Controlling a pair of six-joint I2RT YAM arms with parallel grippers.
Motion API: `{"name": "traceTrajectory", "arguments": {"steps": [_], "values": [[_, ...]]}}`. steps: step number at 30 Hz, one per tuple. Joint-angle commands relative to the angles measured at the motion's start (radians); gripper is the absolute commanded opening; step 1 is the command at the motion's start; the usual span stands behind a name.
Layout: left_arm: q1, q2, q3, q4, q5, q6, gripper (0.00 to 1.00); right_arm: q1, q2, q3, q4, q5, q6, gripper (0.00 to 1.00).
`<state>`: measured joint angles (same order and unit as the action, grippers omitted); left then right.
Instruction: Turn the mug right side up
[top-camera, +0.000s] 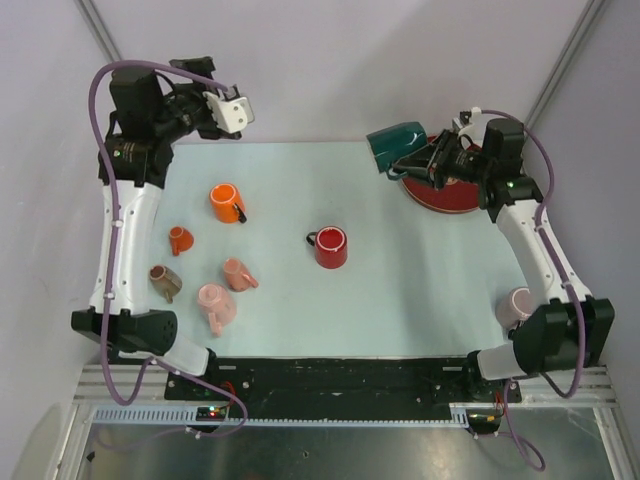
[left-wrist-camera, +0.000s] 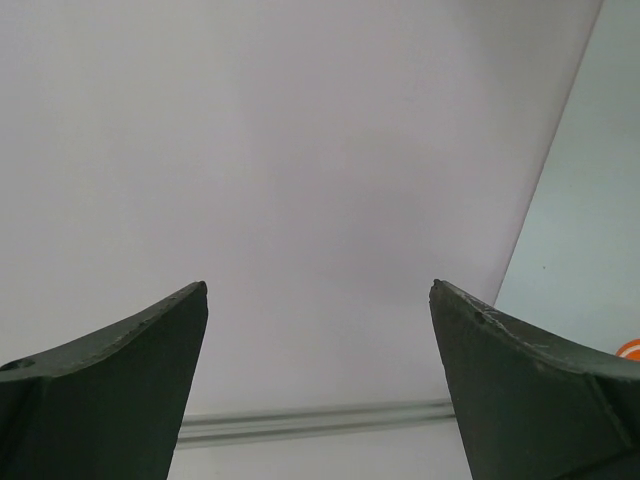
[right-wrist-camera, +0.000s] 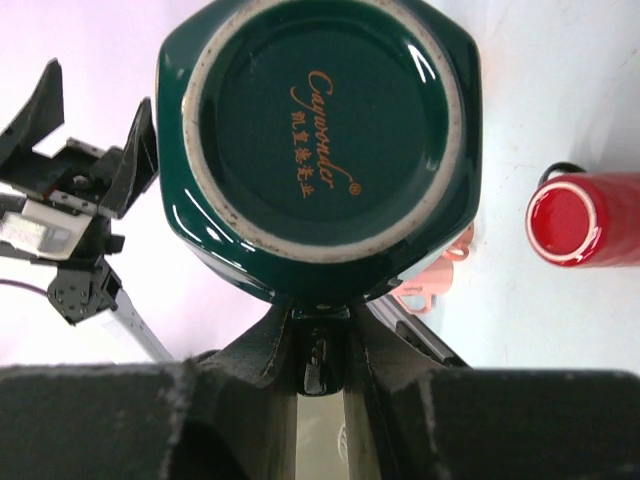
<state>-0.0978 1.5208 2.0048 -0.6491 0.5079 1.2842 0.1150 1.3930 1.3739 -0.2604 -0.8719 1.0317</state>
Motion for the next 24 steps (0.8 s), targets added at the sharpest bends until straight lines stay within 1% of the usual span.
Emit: {"name": "traceTrajectory", "arguments": {"steps": [1, 3, 5, 9, 12, 14, 16, 18, 19, 21, 24], "values": [[0.015, 0.037, -0.002, 0.009, -0.018, -0.042, 0.96, -0.056, 0.06, 0.07, 0.236, -0.134, 0.05, 0.0], [0.01, 0.042, -0.031, 0.009, 0.01, -0.056, 0.97, -0.079, 0.096, 0.07, 0.299, -0.16, 0.079, 0.0], [-0.021, 0.038, -0.069, 0.01, -0.002, -0.068, 0.97, -0.098, 0.132, 0.07, 0.344, -0.189, 0.104, 0.0], [-0.134, 0.064, -0.058, 0.011, -0.048, -0.179, 0.97, -0.121, 0.196, 0.07, 0.397, -0.238, 0.134, 0.0], [-0.229, 0.084, -0.055, 0.021, -0.052, -0.189, 0.94, -0.158, 0.219, 0.072, 0.443, -0.264, 0.155, 0.0], [-0.276, 0.107, -0.051, 0.049, -0.037, -0.204, 0.92, -0.162, 0.226, 0.073, 0.471, -0.257, 0.173, 0.0], [-0.314, 0.131, -0.051, 0.09, 0.006, -0.218, 0.9, -0.149, 0.231, 0.073, 0.526, -0.256, 0.215, 0.0], [-0.339, 0.151, -0.061, 0.177, 0.065, -0.272, 0.9, -0.129, 0.232, 0.073, 0.57, -0.258, 0.253, 0.0], [-0.348, 0.164, -0.066, 0.235, 0.091, -0.326, 0.9, -0.123, 0.228, 0.073, 0.575, -0.253, 0.257, 0.0], [-0.363, 0.189, -0.068, 0.335, 0.138, -0.417, 0.89, -0.086, 0.218, 0.073, 0.543, -0.238, 0.235, 0.0], [-0.388, 0.211, -0.098, 0.422, 0.204, -0.46, 0.87, -0.041, 0.192, 0.073, 0.448, -0.206, 0.161, 0.0]]}}
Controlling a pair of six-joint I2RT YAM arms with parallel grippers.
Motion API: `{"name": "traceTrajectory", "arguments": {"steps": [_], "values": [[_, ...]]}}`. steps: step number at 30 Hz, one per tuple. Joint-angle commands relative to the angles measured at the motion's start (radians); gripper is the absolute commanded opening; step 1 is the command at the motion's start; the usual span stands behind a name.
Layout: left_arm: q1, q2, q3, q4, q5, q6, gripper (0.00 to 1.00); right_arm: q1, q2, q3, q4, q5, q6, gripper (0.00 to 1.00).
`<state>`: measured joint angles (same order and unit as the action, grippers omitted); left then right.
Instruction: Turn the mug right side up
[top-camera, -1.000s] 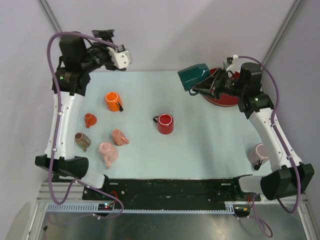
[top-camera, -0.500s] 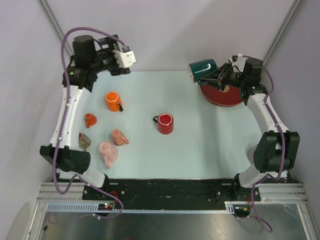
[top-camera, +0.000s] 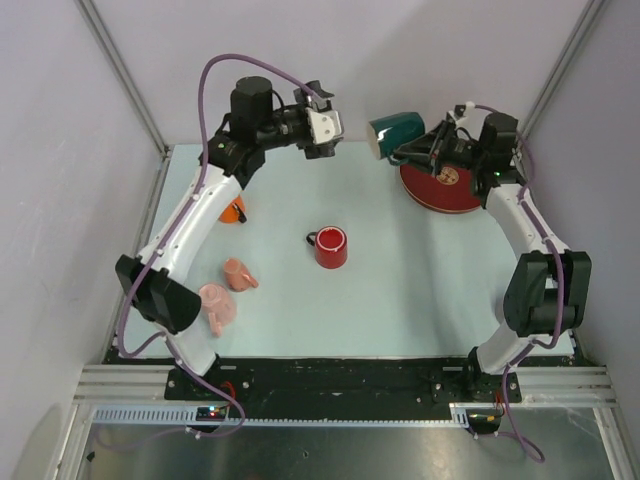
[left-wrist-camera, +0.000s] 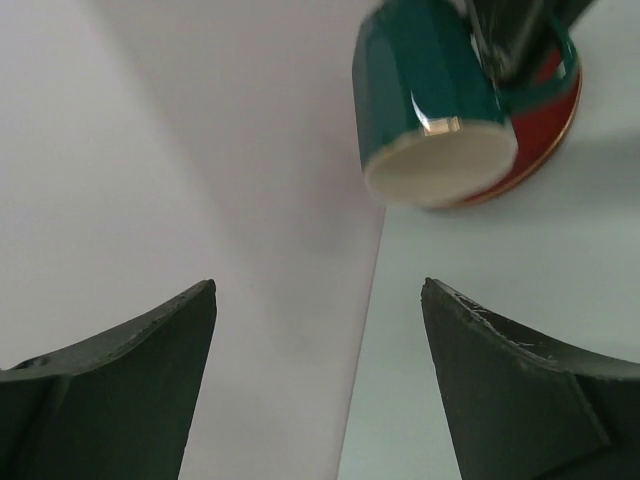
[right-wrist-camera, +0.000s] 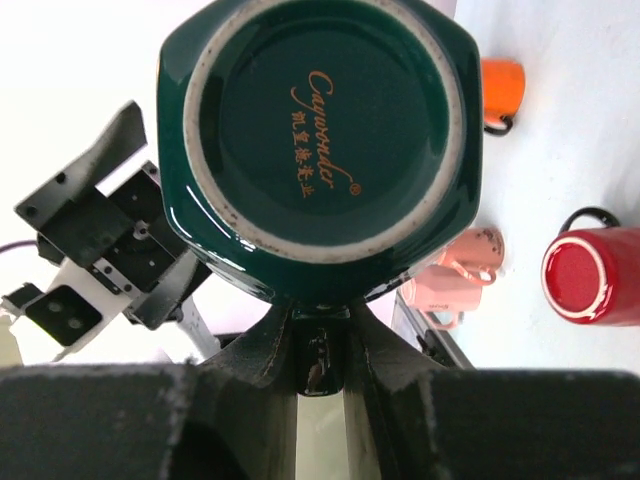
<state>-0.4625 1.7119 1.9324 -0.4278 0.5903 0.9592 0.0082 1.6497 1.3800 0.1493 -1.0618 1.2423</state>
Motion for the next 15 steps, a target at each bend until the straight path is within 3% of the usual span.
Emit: {"name": "traceTrajectory", "arguments": {"steps": [1, 5, 10, 15], "values": [[-0.03, 0.028, -0.035, 0.23, 0.135, -0.151, 0.86, 0.08, -0.074, 0.067, 0.024, -0.01, -0.062, 0.0], [-0.038, 0.067, -0.022, 0.289, 0.17, -0.272, 0.8, 0.124, -0.112, 0.067, 0.001, 0.02, -0.073, 0.0], [-0.018, 0.025, -0.102, 0.295, 0.26, -0.267, 0.69, 0.166, -0.158, 0.067, -0.084, 0.077, -0.117, 0.0], [0.021, -0.058, -0.222, 0.296, 0.326, -0.235, 0.73, 0.187, -0.164, 0.066, -0.116, 0.099, -0.126, 0.0]]}}
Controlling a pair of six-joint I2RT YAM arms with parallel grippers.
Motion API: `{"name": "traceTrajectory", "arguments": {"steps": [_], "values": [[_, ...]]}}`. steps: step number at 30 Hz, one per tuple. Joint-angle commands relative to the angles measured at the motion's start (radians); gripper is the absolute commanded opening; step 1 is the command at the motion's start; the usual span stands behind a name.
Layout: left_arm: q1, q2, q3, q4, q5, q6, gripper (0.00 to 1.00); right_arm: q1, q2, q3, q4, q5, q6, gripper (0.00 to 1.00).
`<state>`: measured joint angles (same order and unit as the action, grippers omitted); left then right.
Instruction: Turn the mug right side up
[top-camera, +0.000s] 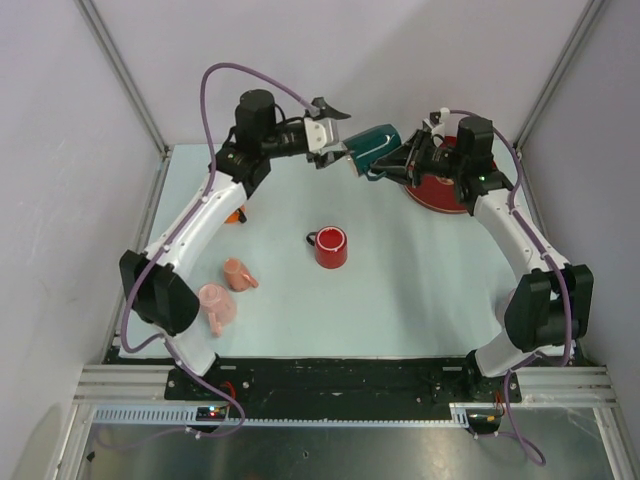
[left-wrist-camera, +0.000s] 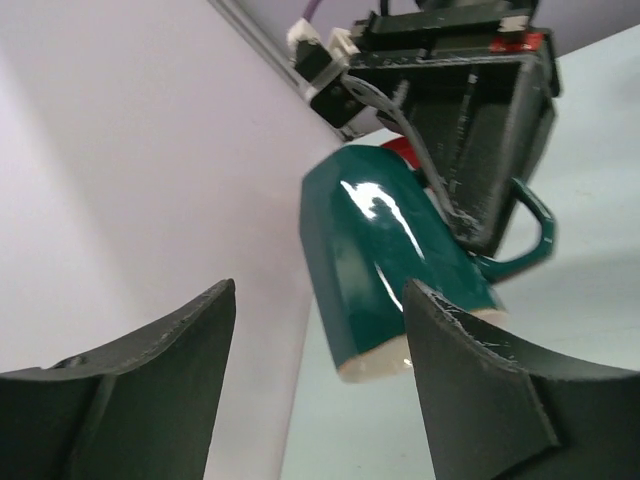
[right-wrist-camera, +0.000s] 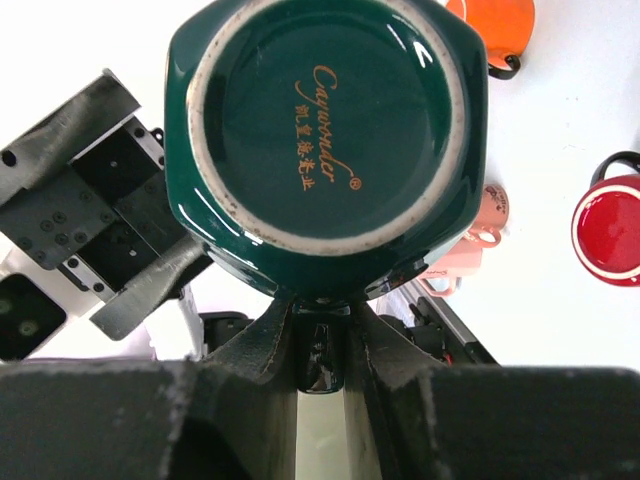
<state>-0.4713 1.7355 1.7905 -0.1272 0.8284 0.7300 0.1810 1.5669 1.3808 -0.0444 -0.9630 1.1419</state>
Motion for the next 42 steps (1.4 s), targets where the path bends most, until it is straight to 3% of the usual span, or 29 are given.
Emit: {"name": "traceTrajectory", "arguments": {"steps": [1, 7, 12, 17, 25, 29, 31, 33, 35, 36, 39, 42], "values": [[0.04, -0.096, -0.094, -0.005, 0.089, -0.001, 0.73, 0.015, -0.082, 0.066, 0.075, 0.005, -0.025, 0.0], [0.068, -0.152, -0.171, -0.006, 0.061, 0.15, 0.75, 0.02, -0.081, 0.067, 0.105, 0.012, -0.009, 0.0], [0.04, -0.107, -0.13, -0.006, -0.017, 0.227, 0.74, 0.024, -0.083, 0.07, 0.103, 0.004, -0.012, 0.0], [0.013, -0.079, -0.076, -0.002, -0.053, 0.161, 0.7, 0.028, -0.08, 0.088, 0.082, -0.005, -0.026, 0.0], [-0.015, -0.052, -0.126, 0.078, -0.103, 0.261, 0.65, 0.038, -0.065, 0.119, 0.088, -0.051, -0.028, 0.0], [-0.03, -0.035, -0.139, 0.175, -0.123, 0.334, 0.49, 0.044, -0.053, 0.122, 0.099, -0.078, -0.013, 0.0], [-0.038, -0.042, -0.165, 0.219, -0.124, 0.389, 0.35, 0.047, -0.049, 0.122, 0.093, -0.086, -0.012, 0.0], [-0.042, -0.053, -0.198, 0.253, -0.122, 0.427, 0.14, 0.047, -0.047, 0.123, 0.083, -0.092, -0.017, 0.0], [-0.046, -0.071, -0.233, 0.268, -0.117, 0.444, 0.04, 0.041, -0.05, 0.122, 0.068, -0.085, -0.033, 0.0], [-0.046, -0.08, -0.25, 0.27, -0.117, 0.446, 0.02, 0.032, -0.052, 0.122, 0.058, -0.081, -0.046, 0.02], [-0.049, -0.114, -0.301, 0.27, -0.154, 0.384, 0.0, -0.003, -0.077, 0.123, -0.06, -0.069, -0.173, 0.39], [-0.052, -0.133, -0.288, 0.178, -0.279, 0.247, 0.0, -0.035, -0.142, 0.123, -0.262, -0.015, -0.447, 0.7]]}}
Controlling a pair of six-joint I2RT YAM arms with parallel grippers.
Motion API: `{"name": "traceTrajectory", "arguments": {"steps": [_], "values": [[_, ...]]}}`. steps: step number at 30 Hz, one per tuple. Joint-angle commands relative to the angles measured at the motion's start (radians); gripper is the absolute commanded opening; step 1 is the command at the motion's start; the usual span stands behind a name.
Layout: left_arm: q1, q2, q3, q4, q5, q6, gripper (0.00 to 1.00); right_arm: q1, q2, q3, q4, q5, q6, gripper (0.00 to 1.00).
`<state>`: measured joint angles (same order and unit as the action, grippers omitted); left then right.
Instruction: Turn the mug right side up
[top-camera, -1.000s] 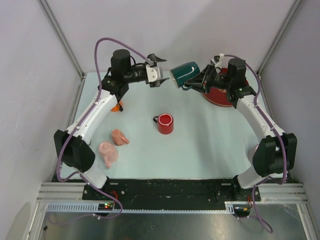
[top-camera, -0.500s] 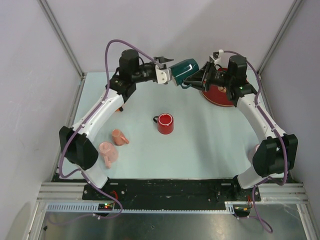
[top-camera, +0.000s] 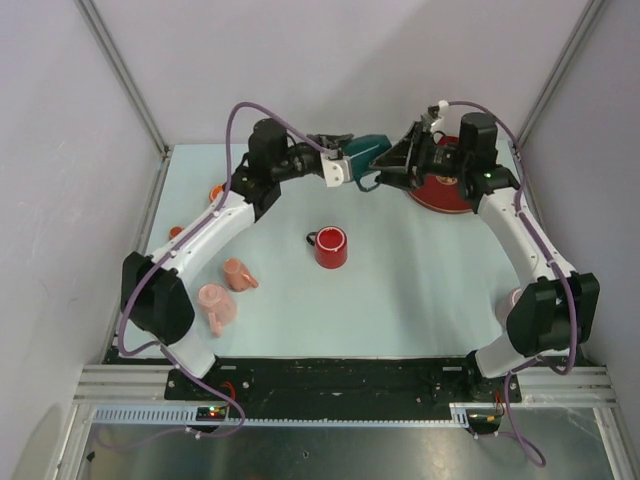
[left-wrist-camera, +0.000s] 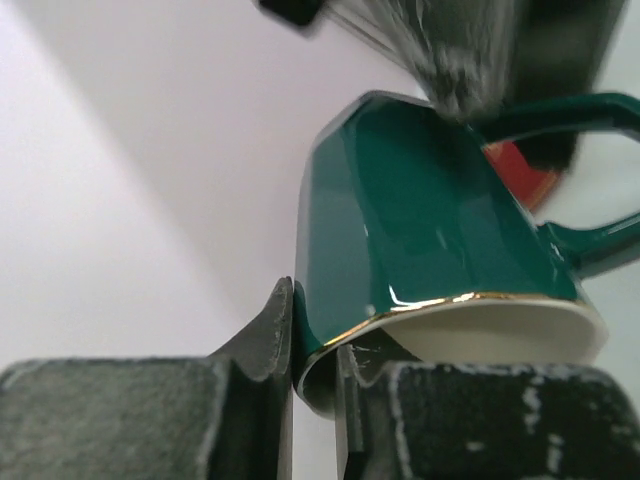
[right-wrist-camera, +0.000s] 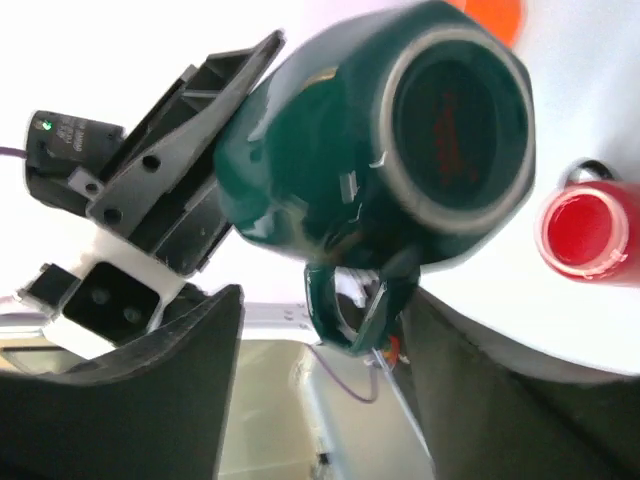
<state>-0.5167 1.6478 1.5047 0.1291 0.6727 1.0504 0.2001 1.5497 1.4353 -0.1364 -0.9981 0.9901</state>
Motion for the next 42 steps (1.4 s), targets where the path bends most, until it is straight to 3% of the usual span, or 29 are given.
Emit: {"name": "traceTrajectory", "arguments": {"steps": [1, 5, 9, 11, 19, 22, 29, 42], "values": [[-0.006, -0.039, 0.043, -0.191, -0.159, -0.144, 0.0, -0.056, -0.145, 0.068, -0.231, 0.081, -0.392, 0.78], [-0.006, 0.011, 0.251, -0.635, -0.281, -0.351, 0.0, 0.005, -0.233, 0.068, -0.429, 0.307, -0.849, 0.87], [-0.007, 0.051, 0.413, -1.04, -0.276, -0.47, 0.0, 0.163, -0.265, 0.079, -0.672, 0.31, -1.444, 0.87], [-0.008, 0.058, 0.453, -1.171, -0.275, -0.525, 0.0, 0.237, -0.264, 0.082, -0.765, 0.346, -1.64, 0.87], [-0.025, -0.002, 0.392, -1.357, -0.277, -0.693, 0.0, 0.422, -0.139, 0.204, -0.786, 0.413, -1.741, 0.74], [-0.036, -0.021, 0.373, -1.375, -0.301, -0.71, 0.0, 0.465, -0.076, 0.264, -0.837, 0.431, -1.761, 0.69], [-0.052, -0.078, 0.325, -1.384, -0.328, -0.748, 0.0, 0.554, 0.004, 0.335, -0.888, 0.498, -1.777, 0.68], [-0.091, -0.086, 0.333, -1.384, -0.318, -0.758, 0.0, 0.657, 0.1, 0.386, -0.92, 0.691, -1.751, 0.41]]}}
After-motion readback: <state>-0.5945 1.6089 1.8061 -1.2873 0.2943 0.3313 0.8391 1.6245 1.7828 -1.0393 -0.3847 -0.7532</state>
